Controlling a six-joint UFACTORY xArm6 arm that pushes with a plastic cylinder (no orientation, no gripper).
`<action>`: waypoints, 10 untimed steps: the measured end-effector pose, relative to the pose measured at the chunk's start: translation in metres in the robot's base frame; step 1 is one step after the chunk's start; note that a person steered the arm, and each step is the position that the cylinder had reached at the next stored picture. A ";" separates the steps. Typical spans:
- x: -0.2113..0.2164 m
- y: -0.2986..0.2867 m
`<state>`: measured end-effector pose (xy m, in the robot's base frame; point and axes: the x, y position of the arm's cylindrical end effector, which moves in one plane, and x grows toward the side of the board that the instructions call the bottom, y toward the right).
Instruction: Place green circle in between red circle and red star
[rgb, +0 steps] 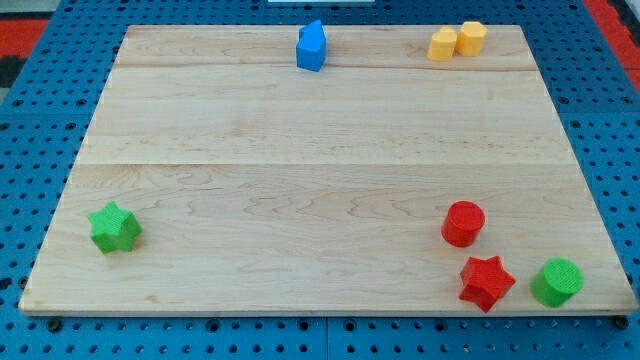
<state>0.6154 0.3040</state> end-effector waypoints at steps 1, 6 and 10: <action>0.002 -0.018; -0.016 -0.067; -0.065 -0.140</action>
<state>0.5500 0.1637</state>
